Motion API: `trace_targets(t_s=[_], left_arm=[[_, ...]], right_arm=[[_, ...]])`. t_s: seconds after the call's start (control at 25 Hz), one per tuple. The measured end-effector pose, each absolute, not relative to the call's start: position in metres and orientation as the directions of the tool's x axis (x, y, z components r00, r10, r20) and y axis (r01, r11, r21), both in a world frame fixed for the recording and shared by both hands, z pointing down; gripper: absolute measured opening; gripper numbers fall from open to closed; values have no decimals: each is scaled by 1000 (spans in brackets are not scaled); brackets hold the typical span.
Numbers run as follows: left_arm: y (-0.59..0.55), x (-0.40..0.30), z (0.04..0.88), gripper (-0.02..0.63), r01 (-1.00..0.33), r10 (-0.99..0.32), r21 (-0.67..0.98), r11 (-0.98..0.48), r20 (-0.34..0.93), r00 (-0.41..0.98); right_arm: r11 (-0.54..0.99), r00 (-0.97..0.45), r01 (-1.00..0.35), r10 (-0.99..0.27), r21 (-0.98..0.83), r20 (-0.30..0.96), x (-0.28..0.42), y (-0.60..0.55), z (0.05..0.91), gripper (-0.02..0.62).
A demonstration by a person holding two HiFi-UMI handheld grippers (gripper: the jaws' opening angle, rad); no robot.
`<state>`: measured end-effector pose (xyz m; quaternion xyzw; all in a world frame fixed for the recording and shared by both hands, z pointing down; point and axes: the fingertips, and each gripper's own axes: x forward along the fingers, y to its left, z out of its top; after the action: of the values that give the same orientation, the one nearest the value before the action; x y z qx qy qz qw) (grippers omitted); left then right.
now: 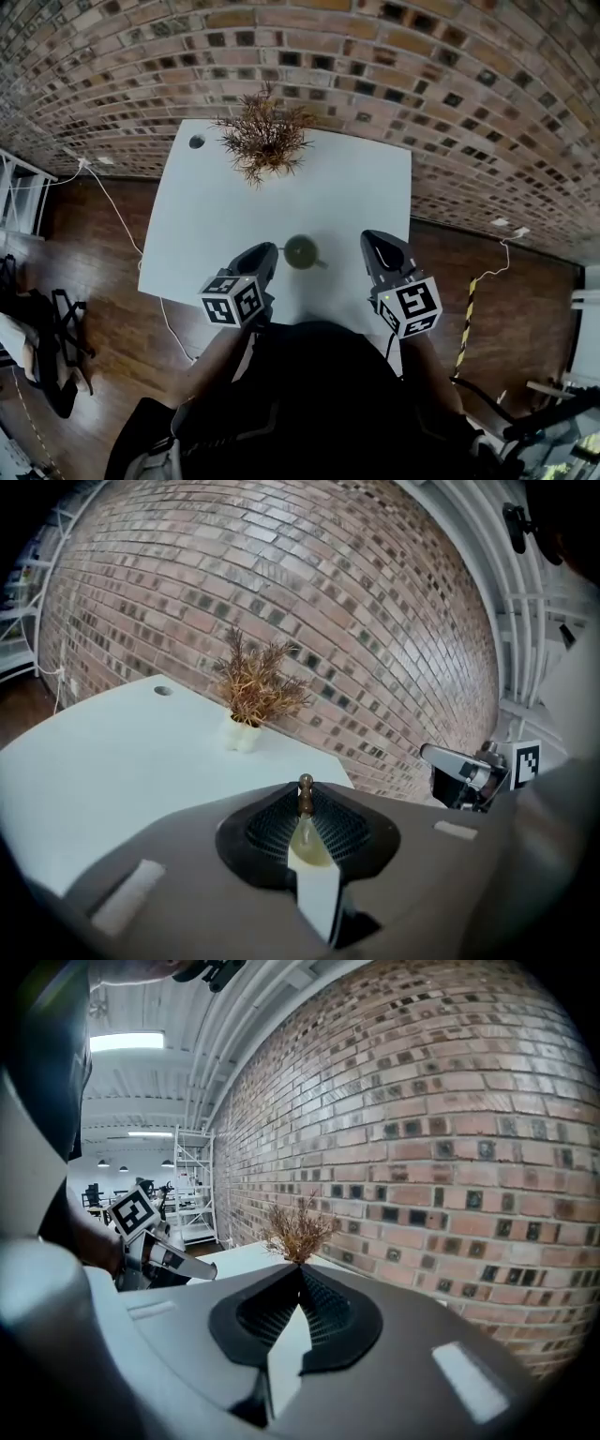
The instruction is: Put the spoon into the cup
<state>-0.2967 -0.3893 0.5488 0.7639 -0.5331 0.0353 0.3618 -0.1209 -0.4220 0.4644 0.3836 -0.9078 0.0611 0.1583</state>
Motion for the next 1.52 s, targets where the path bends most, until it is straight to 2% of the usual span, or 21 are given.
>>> trace_targets(t_s=[0.16,0.52,0.76,1.52], left_arm=[[-390,-301,565,40,-833,-787,542,-114,463,409],[-394,-279,589,40,-858,-737,486,-165,518,434],[-390,-264,609,40,-839,-699,520,-164,538,470],[-389,-271,621,41,-898,-720,422,-124,584,374]], right_arm=[[671,-642,-740,-683,-50,348,-119,-426,480,6],[661,-618,-750,-676,-42,401,-114,-430,507,6],[657,-606,-753,-671,-36,427,-109,-427,517,6],[658,-608,-752,-681,-22,407,-90,-415,510,6]])
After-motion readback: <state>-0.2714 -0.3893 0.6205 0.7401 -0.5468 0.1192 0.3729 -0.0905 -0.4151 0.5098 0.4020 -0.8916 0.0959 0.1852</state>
